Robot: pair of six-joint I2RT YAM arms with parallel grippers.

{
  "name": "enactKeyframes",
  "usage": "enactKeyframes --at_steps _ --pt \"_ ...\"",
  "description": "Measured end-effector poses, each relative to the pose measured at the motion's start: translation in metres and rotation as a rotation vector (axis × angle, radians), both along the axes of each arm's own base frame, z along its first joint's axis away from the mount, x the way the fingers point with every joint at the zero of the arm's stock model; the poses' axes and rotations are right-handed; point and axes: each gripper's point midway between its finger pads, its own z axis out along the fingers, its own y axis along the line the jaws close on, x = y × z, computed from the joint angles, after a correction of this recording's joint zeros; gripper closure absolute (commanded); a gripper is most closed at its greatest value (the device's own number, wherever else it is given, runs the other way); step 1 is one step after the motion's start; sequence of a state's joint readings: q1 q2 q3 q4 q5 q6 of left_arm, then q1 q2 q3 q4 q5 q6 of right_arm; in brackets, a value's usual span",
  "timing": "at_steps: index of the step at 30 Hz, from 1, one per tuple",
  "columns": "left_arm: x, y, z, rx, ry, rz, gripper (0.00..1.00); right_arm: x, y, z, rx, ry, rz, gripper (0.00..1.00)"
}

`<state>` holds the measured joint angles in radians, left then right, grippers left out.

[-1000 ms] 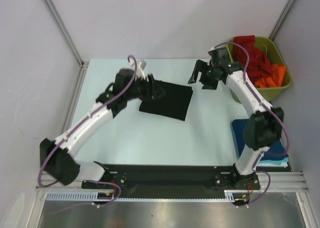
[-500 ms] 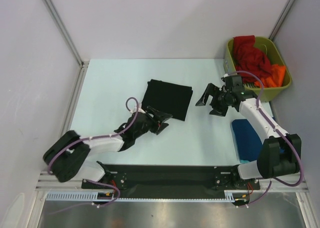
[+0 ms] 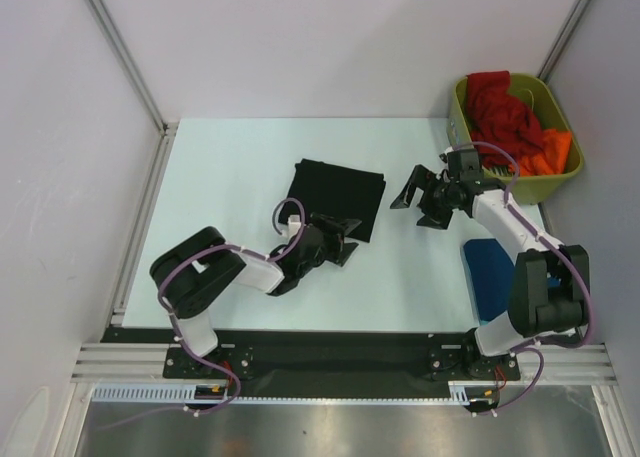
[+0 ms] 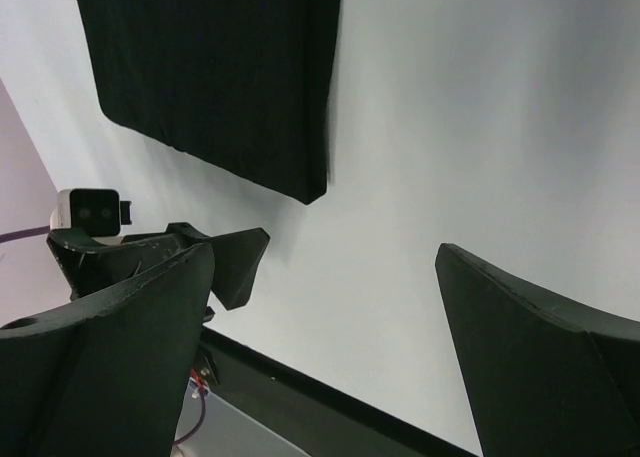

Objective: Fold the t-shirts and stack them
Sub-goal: Neatly place the folded tshirt to the corner

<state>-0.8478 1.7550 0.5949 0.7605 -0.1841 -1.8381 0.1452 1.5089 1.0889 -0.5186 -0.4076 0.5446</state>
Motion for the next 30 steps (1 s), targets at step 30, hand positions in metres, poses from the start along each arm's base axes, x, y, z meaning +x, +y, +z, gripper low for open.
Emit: enactKeyframes --at_steps 30 --pt "0.025 -0.029 -0.049 0.1 0.174 0.135 0.37 0.06 -0.011 -0.031 0.02 0.034 -0.042 0.0"
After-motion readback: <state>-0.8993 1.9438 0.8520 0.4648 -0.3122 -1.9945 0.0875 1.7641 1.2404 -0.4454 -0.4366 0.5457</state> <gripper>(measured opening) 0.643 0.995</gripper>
